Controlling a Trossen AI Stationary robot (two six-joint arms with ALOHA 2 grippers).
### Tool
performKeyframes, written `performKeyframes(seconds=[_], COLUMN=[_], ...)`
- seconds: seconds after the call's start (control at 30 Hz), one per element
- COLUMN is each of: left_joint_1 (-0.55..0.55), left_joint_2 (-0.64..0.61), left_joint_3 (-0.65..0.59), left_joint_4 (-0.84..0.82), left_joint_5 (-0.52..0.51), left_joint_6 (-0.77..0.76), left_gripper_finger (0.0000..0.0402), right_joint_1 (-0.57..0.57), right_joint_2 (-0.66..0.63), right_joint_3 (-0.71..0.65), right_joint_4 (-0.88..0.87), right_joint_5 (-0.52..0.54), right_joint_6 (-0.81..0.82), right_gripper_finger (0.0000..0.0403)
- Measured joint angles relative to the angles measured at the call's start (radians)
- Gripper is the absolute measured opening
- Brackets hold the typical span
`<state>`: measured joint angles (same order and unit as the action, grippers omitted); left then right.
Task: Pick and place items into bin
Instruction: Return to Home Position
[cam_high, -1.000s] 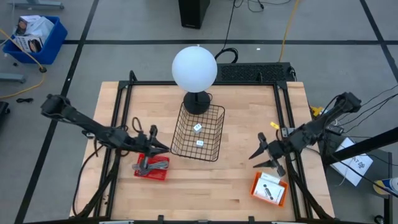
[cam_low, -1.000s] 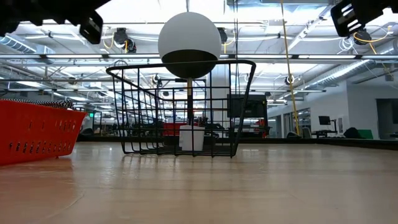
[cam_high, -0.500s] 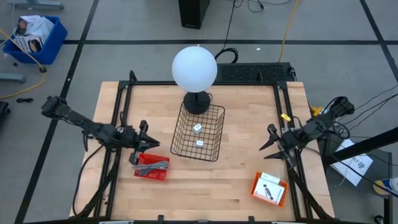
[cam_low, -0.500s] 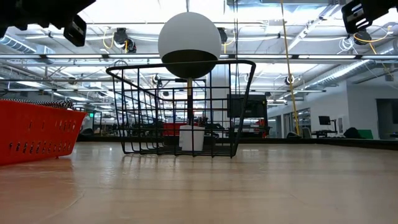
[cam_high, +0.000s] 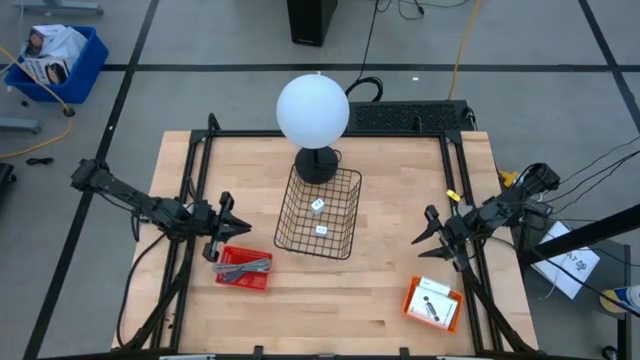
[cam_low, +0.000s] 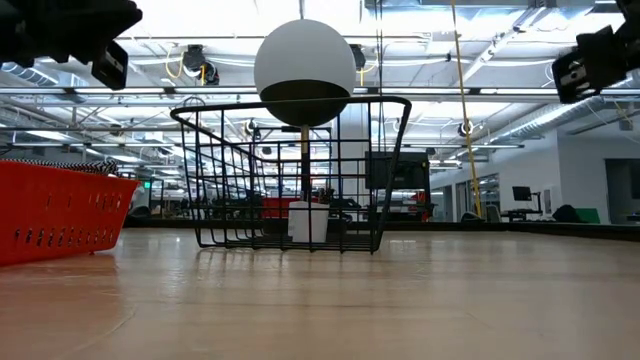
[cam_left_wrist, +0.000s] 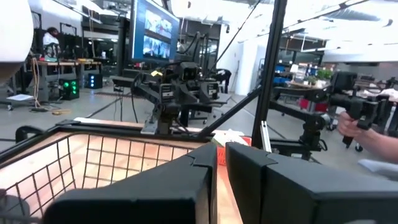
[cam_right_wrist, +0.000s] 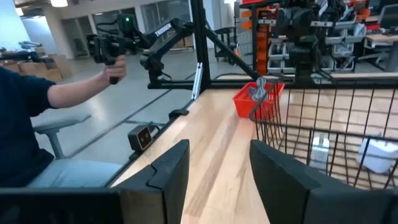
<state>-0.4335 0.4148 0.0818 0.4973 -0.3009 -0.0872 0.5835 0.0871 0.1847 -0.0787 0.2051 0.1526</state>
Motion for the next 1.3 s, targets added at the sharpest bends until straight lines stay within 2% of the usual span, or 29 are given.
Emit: performKeyframes(seconds=[0.33,0.53,0.7,1.0,1.2,1.3], left_joint_1=[0.001,0.025,0.044,0.112,0.125,0.125], left_joint_2=[-0.068,-0.136,-0.215,-0.414,-0.412,-0.411], left_joint_3=[0.0,-0.001,-0.001,-0.001,-0.011,-0.042], left_joint_4=[-0.061,-0.184,-0.254,-0.504,-0.535,-0.518], left_joint_5=[-0.041,-0.034,-0.014,-0.01,-0.01,0.022], left_joint_6=[0.009,-0.015,-0.005,0.014,0.025,0.025], left_gripper_finger=[0.0042,0.0042,0.0042,0.0042,0.0042,0.0042], right_joint_1=[-0.066,-0.17,-0.262,-0.418,-0.481,-0.501], right_joint_2=[-0.086,-0.085,-0.085,-0.085,-0.085,-0.083], right_joint_3=[-0.087,-0.131,-0.132,-0.134,-0.135,-0.135], right_joint_4=[0.055,0.13,0.119,0.115,0.105,0.1], right_joint_5=[-0.002,-0.156,-0.231,-0.311,-0.358,-0.369], right_joint_6=[-0.006,-0.006,0.012,-0.012,-0.028,-0.036], right_gripper_finger=[0.0164,0.0161,0.0162,0.0162,0.0163,0.0161])
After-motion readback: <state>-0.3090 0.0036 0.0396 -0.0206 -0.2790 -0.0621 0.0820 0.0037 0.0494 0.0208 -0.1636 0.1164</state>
